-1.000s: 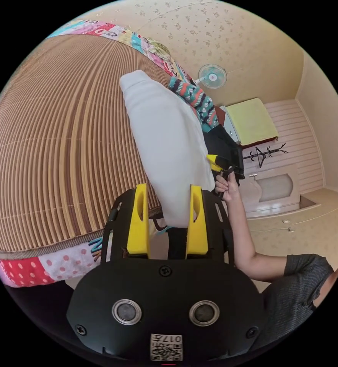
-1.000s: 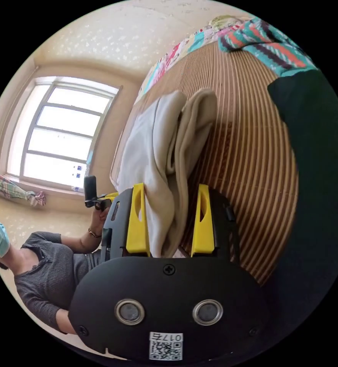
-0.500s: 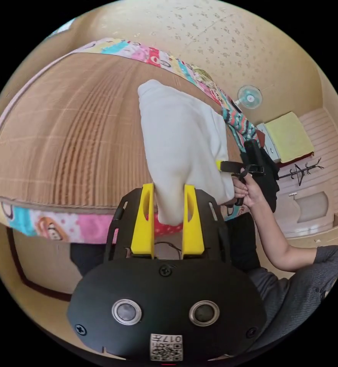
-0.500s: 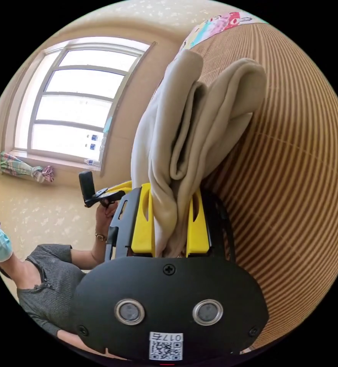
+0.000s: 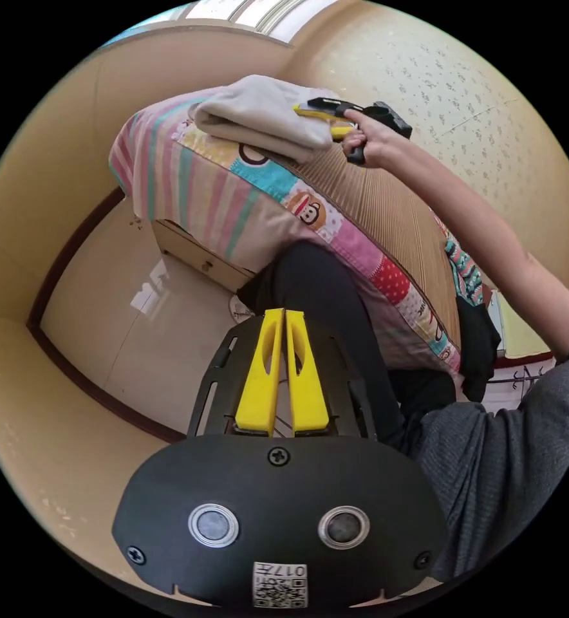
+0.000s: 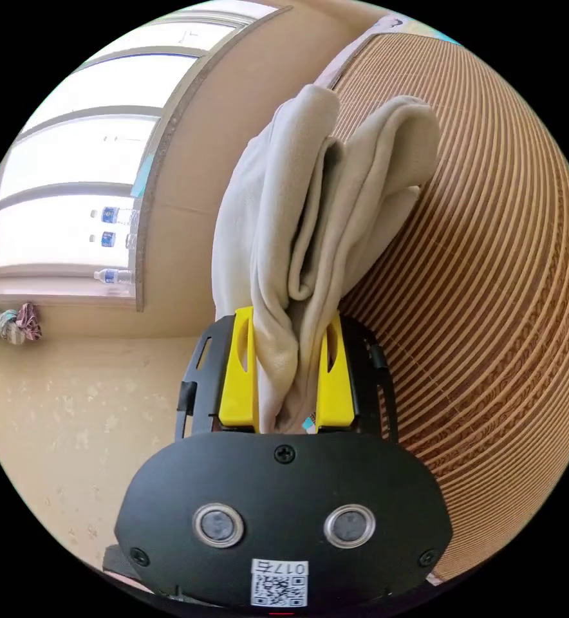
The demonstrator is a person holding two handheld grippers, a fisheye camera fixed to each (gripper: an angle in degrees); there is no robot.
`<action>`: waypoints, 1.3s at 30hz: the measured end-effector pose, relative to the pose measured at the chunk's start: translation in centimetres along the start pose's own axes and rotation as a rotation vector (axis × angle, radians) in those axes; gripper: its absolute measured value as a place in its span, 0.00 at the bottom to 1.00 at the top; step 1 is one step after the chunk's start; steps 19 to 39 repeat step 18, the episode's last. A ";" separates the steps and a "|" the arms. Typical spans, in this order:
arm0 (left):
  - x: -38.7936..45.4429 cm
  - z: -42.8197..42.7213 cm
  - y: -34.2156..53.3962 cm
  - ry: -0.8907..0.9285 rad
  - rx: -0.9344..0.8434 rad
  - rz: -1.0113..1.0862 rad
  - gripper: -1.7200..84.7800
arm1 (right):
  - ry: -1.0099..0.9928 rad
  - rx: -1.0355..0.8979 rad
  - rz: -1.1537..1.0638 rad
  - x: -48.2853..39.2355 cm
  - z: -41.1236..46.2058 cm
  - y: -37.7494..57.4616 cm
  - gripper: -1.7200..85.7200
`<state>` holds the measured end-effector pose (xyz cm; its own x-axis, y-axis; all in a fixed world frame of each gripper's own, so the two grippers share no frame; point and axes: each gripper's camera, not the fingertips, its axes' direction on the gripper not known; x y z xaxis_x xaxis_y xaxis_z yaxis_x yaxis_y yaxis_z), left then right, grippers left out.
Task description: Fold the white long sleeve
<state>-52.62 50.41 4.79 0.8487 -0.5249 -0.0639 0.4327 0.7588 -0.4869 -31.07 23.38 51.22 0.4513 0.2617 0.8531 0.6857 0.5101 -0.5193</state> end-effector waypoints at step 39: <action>26.1 11.3 -13.2 0.629 -0.138 0.689 0.01 | 0.404 0.775 0.419 15.0 -37.9 70.8 0.04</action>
